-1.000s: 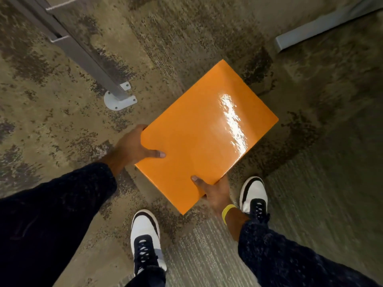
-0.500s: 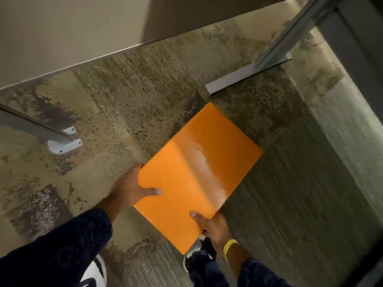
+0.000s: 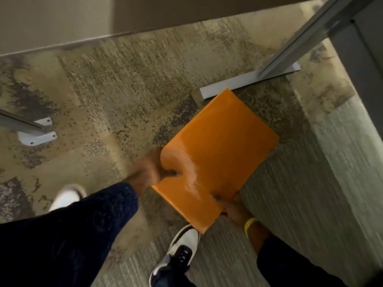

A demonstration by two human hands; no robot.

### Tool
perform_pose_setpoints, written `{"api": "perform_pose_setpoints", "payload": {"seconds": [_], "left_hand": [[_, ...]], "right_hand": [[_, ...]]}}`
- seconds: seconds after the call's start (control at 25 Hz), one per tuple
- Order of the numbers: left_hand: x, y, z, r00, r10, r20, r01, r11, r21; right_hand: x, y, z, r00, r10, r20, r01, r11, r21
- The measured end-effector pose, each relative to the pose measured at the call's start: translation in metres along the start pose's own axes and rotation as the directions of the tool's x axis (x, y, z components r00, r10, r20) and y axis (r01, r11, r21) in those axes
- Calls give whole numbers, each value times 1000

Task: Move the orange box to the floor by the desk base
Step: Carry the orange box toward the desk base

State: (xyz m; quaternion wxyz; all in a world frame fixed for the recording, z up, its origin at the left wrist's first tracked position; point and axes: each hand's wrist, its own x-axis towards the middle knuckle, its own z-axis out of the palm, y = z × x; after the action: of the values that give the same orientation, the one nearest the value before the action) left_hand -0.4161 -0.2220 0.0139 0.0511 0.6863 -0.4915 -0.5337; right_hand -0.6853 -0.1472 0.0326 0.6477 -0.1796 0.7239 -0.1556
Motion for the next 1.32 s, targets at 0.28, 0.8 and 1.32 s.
{"api": "perform_pose_setpoints", "payload": {"seconds": [0.28, 0.8, 1.32], "left_hand": [[111, 26, 40, 997, 67, 45, -70, 995, 71], [219, 51, 56, 980, 151, 131, -167, 979, 120], [207, 51, 51, 947, 293, 131, -320, 896, 309]], "right_hand": [[84, -32, -55, 999, 49, -1, -49, 998, -39], [168, -47, -76, 999, 18, -41, -15, 998, 63], [173, -36, -58, 921, -86, -380, 147, 980, 135]]}}
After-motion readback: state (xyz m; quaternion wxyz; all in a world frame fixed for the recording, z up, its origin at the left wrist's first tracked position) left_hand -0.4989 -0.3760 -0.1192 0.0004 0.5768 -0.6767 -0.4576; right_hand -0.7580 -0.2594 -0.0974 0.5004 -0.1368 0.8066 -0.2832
